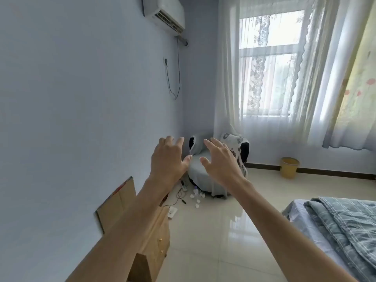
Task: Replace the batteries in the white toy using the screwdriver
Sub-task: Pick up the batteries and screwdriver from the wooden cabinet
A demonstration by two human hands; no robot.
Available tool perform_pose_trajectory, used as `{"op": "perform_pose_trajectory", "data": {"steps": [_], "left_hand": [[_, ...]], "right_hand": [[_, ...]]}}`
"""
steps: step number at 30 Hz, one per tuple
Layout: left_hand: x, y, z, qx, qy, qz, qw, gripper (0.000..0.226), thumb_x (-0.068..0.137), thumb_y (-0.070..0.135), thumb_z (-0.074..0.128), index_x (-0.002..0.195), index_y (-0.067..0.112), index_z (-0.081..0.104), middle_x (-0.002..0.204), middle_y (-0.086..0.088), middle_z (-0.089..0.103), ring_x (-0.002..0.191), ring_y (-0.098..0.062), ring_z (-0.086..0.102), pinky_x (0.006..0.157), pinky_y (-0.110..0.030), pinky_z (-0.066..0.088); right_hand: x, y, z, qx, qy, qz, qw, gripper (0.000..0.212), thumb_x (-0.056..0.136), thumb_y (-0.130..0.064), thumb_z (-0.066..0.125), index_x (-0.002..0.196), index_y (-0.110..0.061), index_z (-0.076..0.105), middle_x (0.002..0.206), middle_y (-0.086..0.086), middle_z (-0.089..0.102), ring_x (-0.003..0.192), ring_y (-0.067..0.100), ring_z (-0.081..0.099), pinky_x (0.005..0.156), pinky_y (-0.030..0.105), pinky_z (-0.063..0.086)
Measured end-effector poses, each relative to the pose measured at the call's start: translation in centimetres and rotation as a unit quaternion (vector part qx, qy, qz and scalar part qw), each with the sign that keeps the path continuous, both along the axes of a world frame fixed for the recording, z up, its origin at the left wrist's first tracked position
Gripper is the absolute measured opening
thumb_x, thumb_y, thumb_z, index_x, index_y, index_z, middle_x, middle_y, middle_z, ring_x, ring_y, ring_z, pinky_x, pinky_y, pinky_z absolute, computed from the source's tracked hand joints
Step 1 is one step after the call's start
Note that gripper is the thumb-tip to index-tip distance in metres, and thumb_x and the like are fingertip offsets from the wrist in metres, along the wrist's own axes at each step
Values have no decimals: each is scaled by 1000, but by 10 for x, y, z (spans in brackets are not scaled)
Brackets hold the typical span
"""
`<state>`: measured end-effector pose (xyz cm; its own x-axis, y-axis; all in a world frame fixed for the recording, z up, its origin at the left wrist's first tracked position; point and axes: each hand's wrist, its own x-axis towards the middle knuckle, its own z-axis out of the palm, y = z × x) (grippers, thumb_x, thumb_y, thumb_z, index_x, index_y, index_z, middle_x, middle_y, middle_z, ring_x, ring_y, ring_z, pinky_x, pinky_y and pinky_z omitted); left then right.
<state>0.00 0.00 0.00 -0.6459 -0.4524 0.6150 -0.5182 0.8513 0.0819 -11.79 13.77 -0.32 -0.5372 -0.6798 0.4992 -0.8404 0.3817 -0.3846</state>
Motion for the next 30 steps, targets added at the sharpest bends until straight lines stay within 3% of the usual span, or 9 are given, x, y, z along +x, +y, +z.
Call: {"op": "perform_pose_trajectory", "data": {"steps": [8,11,19,30], "left_hand": [[-37,-110,-1,7,-31,85,996,68,99,58,63,154,18,52,149,-12,59,139,-30,52,113,-44,50],[-51,-144,-5,7,-52,115,992,68,100,59,60,155,20,51,151,-12,57,141,-31,50,115,-47,47],[-104,-245,-22,-22,-60,190,980,68,102,62,57,154,20,51,152,-14,57,143,-33,50,121,-51,41],[-160,-385,-51,-5,-55,319,946,64,101,61,58,149,18,56,147,-15,61,137,-35,55,116,-50,46]], "right_hand": [[-60,-124,2,15,-13,42,999,59,106,-31,62,158,-13,42,157,8,47,148,30,42,109,46,50],[-80,-169,-2,27,-18,58,998,62,107,-32,60,162,-15,38,168,9,37,156,30,32,116,47,44],[-145,-298,-24,38,-20,127,991,63,107,-35,59,163,-18,36,172,6,32,158,28,30,119,50,41],[-222,-483,-37,66,14,260,963,61,109,-33,56,163,-15,35,169,8,38,156,30,34,119,47,39]]}}
